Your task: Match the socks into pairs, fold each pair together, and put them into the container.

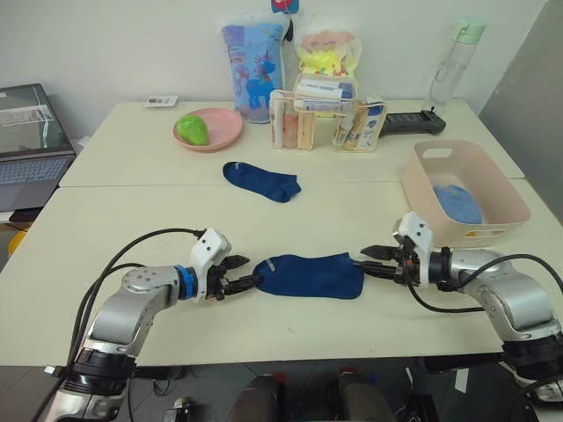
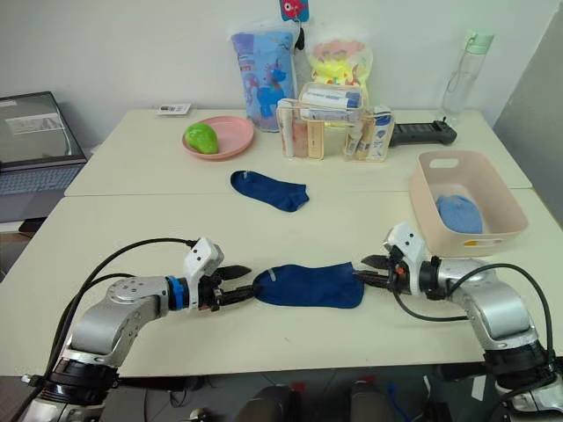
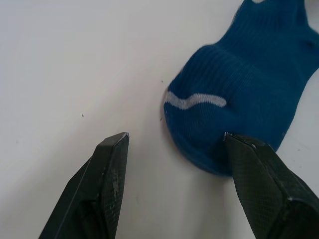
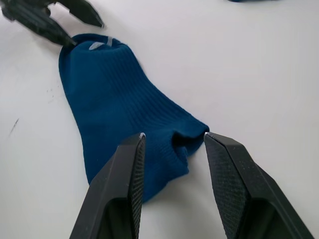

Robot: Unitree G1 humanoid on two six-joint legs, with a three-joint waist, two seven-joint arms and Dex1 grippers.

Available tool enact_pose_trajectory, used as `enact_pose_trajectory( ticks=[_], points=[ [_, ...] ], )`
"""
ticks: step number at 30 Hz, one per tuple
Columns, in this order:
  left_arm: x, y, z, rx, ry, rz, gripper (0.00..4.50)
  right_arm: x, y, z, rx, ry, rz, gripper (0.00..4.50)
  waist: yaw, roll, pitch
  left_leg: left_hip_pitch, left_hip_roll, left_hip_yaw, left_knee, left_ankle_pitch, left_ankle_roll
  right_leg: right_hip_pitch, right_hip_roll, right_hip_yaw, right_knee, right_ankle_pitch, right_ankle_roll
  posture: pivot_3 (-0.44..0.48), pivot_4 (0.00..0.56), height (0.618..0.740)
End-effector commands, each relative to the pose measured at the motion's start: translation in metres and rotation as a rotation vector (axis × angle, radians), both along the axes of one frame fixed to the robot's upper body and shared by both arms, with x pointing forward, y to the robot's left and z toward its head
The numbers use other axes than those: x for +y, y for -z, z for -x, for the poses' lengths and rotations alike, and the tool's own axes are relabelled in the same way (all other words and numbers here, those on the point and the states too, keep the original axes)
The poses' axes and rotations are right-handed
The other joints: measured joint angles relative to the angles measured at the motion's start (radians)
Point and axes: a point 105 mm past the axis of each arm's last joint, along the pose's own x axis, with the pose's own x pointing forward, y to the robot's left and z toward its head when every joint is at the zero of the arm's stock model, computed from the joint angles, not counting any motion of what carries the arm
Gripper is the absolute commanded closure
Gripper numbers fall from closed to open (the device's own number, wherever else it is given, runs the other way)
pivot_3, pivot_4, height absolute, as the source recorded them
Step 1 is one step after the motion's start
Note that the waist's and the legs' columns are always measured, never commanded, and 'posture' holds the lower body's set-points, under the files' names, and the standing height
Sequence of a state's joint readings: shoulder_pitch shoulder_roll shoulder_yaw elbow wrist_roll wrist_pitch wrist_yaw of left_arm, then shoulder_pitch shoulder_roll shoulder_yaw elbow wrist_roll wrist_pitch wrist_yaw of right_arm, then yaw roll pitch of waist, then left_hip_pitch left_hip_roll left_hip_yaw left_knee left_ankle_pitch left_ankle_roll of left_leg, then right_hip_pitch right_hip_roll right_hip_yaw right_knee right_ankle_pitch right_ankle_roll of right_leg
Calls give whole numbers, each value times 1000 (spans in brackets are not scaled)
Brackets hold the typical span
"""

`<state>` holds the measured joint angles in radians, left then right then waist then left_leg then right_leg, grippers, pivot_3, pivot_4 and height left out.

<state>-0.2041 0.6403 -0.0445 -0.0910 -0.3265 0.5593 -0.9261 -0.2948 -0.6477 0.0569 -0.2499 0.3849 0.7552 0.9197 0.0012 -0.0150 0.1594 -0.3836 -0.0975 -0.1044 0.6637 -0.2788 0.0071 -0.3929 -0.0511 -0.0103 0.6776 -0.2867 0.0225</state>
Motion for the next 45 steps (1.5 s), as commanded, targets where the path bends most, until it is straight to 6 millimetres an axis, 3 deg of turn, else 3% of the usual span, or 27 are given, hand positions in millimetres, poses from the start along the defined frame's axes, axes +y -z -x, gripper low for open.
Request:
enact_pose_trajectory(
  ticks=[1,5,8,13,16,24,28,37,42,45],
  points=[
    [-6,-2,0,-43,9,-23,1358,2,-6,0,-36,-2,14,2484,0,0,0,0,0,0,0,0,0,0,0,0,0,0,0,0,150,740],
    [-8,3,0,-42,-4,-29,1358,-1,10,-2,-35,-9,96,2484,0,0,0,0,0,0,0,1,-2,1,0,0,-1,0,0,0,150,740],
    [-5,1,2,-40,-11,-22,1915,0,11,1,-23,-26,92,2854,0,0,0,0,0,0,0,1,-2,1,0,0,-1,0,0,0,150,740],
    [-3,0,9,-15,-14,5,3483,-3,13,3,7,-21,90,4450,0,0,0,0,0,0,0,1,-2,1,0,0,-2,0,0,0,150,740],
    [-3,-1,12,-4,-22,21,4466,-3,13,5,21,-21,76,4500,0,0,0,0,0,0,0,1,-2,1,0,0,-2,0,0,0,150,740],
    [-12,-3,46,104,-17,108,4466,3,10,26,108,-61,34,4500,0,0,0,0,0,0,-1,0,0,1,0,0,-3,0,0,0,150,740],
    [-11,2,51,108,-60,102,4466,-1,17,27,91,-63,79,4500,4,0,0,1,0,-1,-1,-1,2,2,0,-1,-3,0,0,0,150,740],
    [-5,-1,36,33,-102,61,4466,-7,7,15,72,-48,84,4500,7,0,0,1,0,0,-1,-1,2,2,0,-1,-3,0,0,0,150,740],
    [-6,4,38,46,-75,44,4466,1,-3,43,212,-177,24,4500,7,0,0,0,0,0,-1,0,0,2,0,-1,-5,0,0,0,150,740],
    [-7,5,40,57,-58,50,4466,4,-4,48,252,-186,-3,4500,8,0,0,0,0,0,-1,-1,2,3,0,-1,-5,0,0,0,150,740]
  ],
)
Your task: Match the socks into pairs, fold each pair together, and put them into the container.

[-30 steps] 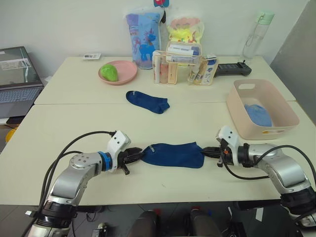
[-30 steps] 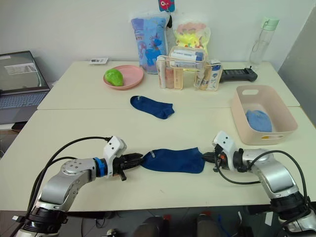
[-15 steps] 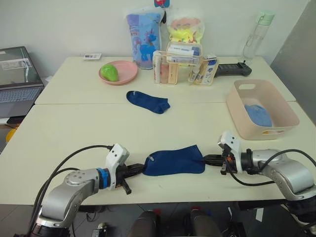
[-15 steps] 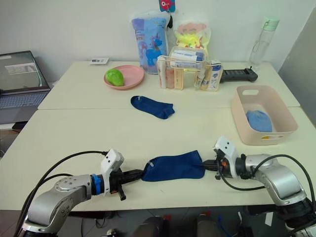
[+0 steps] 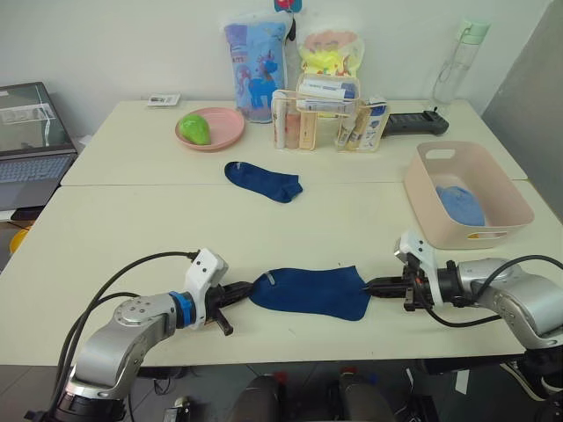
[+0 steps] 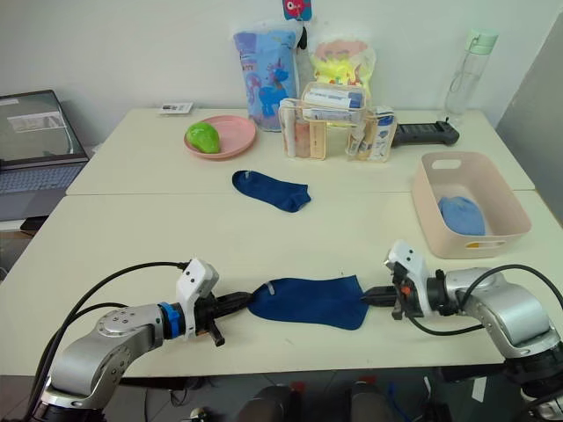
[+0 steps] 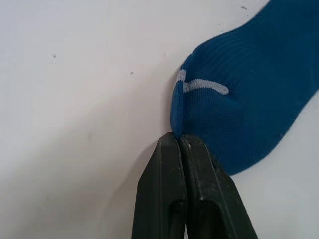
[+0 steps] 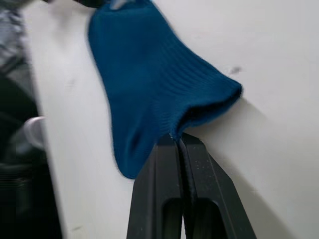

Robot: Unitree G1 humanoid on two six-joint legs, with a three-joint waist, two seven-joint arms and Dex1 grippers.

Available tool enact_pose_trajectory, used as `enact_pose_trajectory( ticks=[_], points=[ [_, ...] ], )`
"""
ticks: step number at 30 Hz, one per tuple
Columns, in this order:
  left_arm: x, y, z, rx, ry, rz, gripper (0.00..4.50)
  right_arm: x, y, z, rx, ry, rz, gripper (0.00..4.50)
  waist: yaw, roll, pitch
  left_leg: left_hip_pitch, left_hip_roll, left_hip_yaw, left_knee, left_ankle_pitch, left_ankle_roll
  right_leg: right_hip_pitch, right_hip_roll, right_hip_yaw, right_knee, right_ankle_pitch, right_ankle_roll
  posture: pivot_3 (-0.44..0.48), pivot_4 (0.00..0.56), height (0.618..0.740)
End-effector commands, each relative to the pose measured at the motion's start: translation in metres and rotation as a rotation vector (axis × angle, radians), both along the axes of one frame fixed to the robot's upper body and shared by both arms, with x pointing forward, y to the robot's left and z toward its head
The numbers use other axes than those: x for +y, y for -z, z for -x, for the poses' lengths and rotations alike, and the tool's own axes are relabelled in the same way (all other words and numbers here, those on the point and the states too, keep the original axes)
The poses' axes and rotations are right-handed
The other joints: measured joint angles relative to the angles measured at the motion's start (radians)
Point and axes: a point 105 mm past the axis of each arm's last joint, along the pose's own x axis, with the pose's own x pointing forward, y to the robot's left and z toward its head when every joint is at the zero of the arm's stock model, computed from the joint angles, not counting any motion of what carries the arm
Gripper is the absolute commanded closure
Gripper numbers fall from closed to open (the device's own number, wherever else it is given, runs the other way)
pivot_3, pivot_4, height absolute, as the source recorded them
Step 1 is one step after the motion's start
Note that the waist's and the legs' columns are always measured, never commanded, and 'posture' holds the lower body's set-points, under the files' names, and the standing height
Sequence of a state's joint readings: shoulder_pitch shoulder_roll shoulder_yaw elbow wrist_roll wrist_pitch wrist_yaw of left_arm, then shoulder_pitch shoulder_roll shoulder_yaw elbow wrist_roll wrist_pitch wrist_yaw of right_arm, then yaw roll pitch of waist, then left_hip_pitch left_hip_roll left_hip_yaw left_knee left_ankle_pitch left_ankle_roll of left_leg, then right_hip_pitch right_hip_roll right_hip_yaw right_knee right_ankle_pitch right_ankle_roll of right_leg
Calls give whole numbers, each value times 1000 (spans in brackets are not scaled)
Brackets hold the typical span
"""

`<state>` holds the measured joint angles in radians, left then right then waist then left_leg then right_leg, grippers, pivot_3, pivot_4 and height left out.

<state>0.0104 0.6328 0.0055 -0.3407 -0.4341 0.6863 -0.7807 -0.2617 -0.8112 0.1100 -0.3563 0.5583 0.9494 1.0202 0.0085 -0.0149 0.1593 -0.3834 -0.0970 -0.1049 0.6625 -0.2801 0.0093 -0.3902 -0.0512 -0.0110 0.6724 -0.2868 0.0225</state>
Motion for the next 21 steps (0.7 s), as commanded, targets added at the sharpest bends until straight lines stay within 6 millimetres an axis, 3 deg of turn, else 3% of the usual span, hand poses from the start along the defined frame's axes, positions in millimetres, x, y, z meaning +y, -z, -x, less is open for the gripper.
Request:
enact_pose_trajectory(
  ticks=[1,4,13,14,17,20,21],
  points=[
    [-2,-5,1,-17,30,1,4466,4,-10,4,2,-12,-33,4500,1,0,0,0,0,0,0,0,0,0,0,0,0,0,0,0,150,740],
    [-2,-5,0,-21,30,-3,4466,-4,4,-15,-61,75,36,4500,2,0,0,0,0,0,0,0,0,0,0,0,0,0,0,0,150,740],
    [0,-9,1,-32,26,10,4466,-11,13,-25,-130,70,80,4500,1,0,0,0,0,0,0,0,0,0,0,0,0,0,0,0,150,740],
    [1,-10,0,-37,19,13,4290,-12,11,-27,-148,75,81,4500,1,0,0,0,0,0,0,0,0,0,0,0,0,0,0,0,150,740],
    [1,-11,1,-34,28,16,3552,-15,10,-26,-168,67,87,3827,1,0,0,0,0,0,0,0,0,0,0,0,0,0,0,0,150,740],
    [11,-26,-6,-96,-24,50,2629,-16,-10,-28,-282,33,58,2845,1,0,0,0,0,0,0,0,0,0,0,0,0,0,0,0,150,740],
    [13,-32,-8,-117,-42,70,2284,-14,-16,-28,-319,15,42,2838,2,0,0,0,0,0,0,0,0,0,0,0,0,0,0,0,150,740]
  ],
)
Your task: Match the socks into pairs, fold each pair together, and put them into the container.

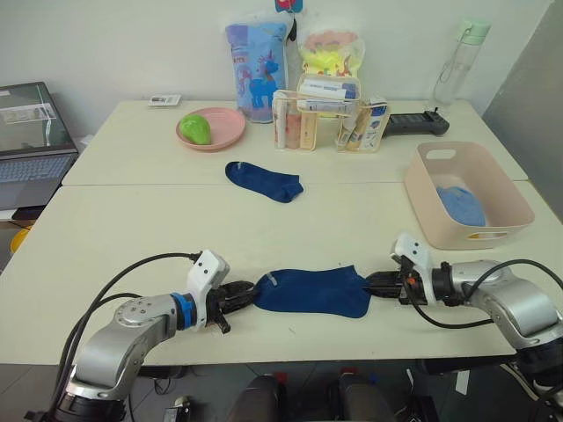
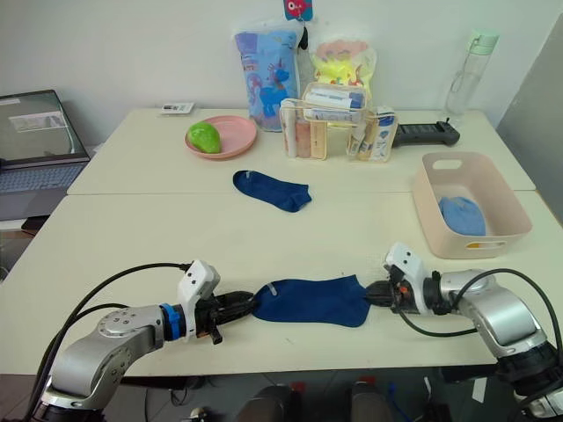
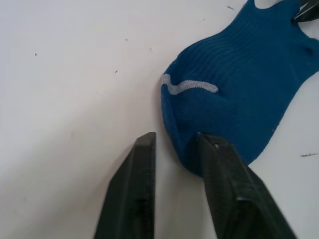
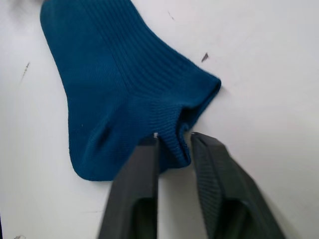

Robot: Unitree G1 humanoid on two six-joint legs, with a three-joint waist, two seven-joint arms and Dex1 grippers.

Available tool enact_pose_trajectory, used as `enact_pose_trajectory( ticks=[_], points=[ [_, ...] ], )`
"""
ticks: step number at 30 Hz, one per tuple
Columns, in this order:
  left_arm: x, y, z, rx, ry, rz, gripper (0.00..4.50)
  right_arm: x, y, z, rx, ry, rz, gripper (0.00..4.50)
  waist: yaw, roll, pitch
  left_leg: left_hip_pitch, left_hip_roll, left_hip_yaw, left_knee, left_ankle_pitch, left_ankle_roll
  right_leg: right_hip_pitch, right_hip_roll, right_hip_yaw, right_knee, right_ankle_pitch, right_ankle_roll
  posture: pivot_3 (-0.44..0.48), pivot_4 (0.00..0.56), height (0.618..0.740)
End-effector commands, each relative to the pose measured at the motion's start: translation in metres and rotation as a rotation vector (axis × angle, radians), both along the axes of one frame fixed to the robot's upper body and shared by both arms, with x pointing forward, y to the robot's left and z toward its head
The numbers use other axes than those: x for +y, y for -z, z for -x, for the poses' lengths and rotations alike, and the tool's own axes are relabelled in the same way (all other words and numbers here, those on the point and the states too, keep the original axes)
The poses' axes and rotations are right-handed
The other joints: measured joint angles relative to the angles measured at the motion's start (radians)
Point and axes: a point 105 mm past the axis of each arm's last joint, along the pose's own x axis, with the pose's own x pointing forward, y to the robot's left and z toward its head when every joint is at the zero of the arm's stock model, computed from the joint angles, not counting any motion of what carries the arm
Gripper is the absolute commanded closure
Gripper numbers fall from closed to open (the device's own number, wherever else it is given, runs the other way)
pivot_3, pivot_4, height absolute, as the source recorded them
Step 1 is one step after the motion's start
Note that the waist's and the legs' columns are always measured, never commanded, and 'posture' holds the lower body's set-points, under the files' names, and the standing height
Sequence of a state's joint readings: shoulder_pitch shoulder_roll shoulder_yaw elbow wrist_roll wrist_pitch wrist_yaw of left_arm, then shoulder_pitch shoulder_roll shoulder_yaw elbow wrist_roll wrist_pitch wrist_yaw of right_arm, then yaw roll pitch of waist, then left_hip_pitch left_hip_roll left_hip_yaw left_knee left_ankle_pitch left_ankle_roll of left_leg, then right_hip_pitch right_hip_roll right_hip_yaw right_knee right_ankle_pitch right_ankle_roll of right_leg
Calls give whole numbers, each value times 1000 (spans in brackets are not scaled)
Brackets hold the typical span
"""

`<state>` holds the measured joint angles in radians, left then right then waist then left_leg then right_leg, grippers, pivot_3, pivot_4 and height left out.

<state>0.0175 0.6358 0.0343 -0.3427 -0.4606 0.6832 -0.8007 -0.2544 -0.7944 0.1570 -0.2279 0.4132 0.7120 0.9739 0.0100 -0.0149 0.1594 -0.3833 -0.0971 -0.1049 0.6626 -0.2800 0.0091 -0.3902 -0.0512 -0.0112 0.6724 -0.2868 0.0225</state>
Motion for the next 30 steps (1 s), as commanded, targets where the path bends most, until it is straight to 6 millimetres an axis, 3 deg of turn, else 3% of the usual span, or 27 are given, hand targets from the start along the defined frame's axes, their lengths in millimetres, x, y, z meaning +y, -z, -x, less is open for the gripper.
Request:
enact_pose_trajectory(
  ticks=[1,4,7,10,13,14,16,20,24,26,30],
  points=[
    [11,-34,-11,-108,-60,85,1998,2,-39,-5,-192,-64,-44,2838,0,0,0,0,0,0,0,0,0,0,0,0,0,0,0,0,150,740],
    [7,-48,-8,-127,-15,120,1998,13,-55,-4,-279,-148,-57,2838,-2,0,0,0,0,0,0,0,0,0,0,0,0,0,0,0,150,740],
    [-6,-58,-8,-200,80,104,1998,32,-57,-4,-340,-206,-75,2838,-2,0,0,0,0,0,0,1,-2,0,0,0,0,0,0,0,150,740],
    [-19,-54,-11,-279,179,15,2609,47,-49,-8,-399,-227,-77,3455,-2,0,0,0,0,0,0,2,-4,1,0,0,0,0,0,0,150,740],
    [-39,-39,-15,-371,285,-65,3538,67,-29,-10,-428,-241,-84,4477,-2,0,0,1,0,0,0,2,-4,1,0,0,0,0,0,0,150,740],
    [-41,-30,-16,-381,305,-92,3866,69,-22,-9,-431,-250,-72,4500,-2,0,0,1,0,0,0,2,-4,1,0,0,0,0,0,0,150,740],
    [-45,-15,-17,-370,314,-108,4489,68,-5,-8,-438,-265,-21,4500,-2,0,0,1,0,0,0,2,-4,0,0,0,0,0,0,0,150,740],
    [-40,0,-30,-387,236,-134,4489,55,21,-6,-405,-243,32,4500,-2,0,0,1,-1,0,0,2,-4,0,0,0,0,0,0,0,150,740],
    [-21,19,-30,-329,176,-169,4489,31,25,0,-390,-215,72,4500,-2,1,0,2,0,0,0,2,-4,1,0,0,1,0,0,0,150,740],
    [-15,19,-28,-308,153,-147,4489,22,24,3,-381,-201,78,4500,-1,1,-1,2,0,0,0,2,-4,1,0,0,0,0,0,0,150,740],
    [-13,-1,-23,-288,128,-27,4489,7,15,6,-380,-184,71,4500,-1,0,-1,3,0,0,0,1,-2,1,0,0,1,0,0,0,150,740]
  ],
)
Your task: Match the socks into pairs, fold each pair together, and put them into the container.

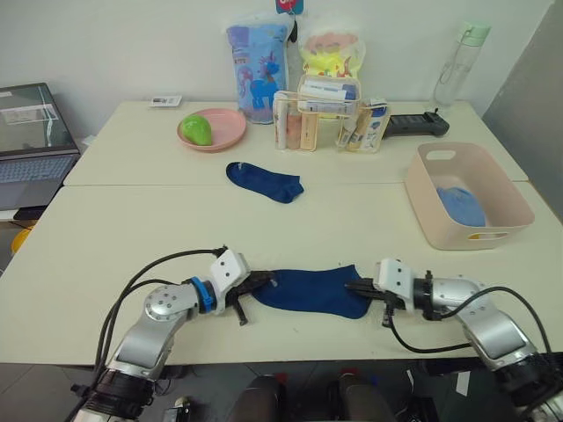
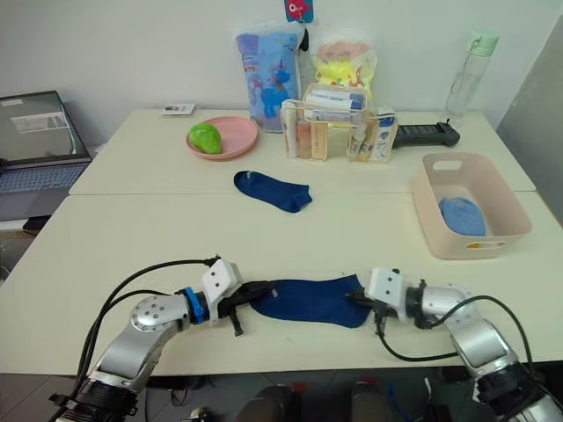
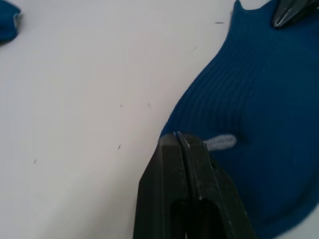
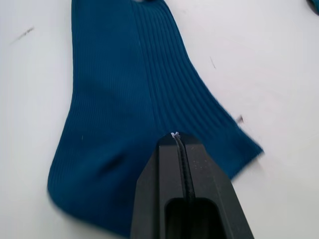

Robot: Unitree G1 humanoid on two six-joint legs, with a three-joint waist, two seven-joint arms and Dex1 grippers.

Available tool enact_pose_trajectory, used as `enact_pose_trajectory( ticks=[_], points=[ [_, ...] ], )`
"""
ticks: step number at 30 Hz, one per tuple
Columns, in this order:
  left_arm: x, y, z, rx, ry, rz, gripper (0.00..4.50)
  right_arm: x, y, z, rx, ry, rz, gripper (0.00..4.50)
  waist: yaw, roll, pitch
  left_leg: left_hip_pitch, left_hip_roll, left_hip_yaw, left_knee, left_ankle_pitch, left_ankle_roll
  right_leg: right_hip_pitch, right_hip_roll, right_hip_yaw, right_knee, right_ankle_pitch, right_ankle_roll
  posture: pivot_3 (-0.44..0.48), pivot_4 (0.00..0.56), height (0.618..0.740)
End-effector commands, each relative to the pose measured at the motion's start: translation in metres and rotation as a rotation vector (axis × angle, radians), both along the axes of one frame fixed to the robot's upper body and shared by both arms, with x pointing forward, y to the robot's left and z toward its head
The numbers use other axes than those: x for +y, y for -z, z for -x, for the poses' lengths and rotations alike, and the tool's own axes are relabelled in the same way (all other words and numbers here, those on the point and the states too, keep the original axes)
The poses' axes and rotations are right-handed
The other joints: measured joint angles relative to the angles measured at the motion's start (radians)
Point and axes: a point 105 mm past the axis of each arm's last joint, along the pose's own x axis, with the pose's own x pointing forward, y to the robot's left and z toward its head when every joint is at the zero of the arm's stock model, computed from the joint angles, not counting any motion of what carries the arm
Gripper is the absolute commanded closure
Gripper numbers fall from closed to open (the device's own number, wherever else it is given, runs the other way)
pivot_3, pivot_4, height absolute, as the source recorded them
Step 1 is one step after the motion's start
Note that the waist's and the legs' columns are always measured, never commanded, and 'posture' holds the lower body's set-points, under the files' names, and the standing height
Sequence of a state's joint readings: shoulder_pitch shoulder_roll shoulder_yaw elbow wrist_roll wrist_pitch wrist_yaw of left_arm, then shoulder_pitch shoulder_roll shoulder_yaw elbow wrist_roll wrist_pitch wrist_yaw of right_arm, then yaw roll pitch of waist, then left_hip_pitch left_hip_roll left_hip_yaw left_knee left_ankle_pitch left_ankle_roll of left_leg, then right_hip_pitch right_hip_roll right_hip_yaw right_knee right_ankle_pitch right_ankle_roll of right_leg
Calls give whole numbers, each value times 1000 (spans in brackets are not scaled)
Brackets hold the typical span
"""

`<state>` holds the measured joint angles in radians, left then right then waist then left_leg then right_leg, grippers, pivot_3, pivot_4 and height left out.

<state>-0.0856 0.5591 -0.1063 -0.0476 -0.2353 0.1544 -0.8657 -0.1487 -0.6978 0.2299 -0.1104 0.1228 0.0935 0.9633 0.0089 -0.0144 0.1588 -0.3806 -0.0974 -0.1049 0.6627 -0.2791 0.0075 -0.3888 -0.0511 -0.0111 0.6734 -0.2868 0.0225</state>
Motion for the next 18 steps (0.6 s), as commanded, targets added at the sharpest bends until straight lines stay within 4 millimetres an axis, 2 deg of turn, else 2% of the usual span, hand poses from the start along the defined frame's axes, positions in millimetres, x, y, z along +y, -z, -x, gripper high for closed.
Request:
enact_pose_trajectory(
  ticks=[1,4,7,12,15,18],
  points=[
    [5,-16,6,16,6,68,4489,-11,-13,2,9,7,-42,4500,-1,0,0,0,0,0,0,0,0,0,0,0,0,0,0,0,150,740],
    [1,-27,14,12,41,93,4489,0,-32,8,27,-43,-146,4500,-1,0,0,0,0,0,0,0,0,0,0,0,0,0,0,0,150,740],
    [-4,-32,24,19,86,86,4489,11,-39,12,31,-82,-169,4500,-1,0,0,-1,0,0,0,0,0,0,0,0,0,0,0,0,150,740],
    [2,-8,32,66,91,-63,4489,12,-10,21,109,-97,-31,4500,0,0,0,-1,0,0,0,0,0,0,0,0,-1,0,0,0,150,740],
    [8,0,28,87,39,-72,4489,1,1,26,136,-98,48,4500,5,0,0,-1,0,0,0,-1,1,0,0,0,-1,0,0,0,150,740],
    [13,2,29,98,32,-74,4489,-14,2,28,136,-86,99,4500,11,0,0,-1,0,0,0,-1,1,0,0,0,-1,0,0,0,150,740]
  ],
)
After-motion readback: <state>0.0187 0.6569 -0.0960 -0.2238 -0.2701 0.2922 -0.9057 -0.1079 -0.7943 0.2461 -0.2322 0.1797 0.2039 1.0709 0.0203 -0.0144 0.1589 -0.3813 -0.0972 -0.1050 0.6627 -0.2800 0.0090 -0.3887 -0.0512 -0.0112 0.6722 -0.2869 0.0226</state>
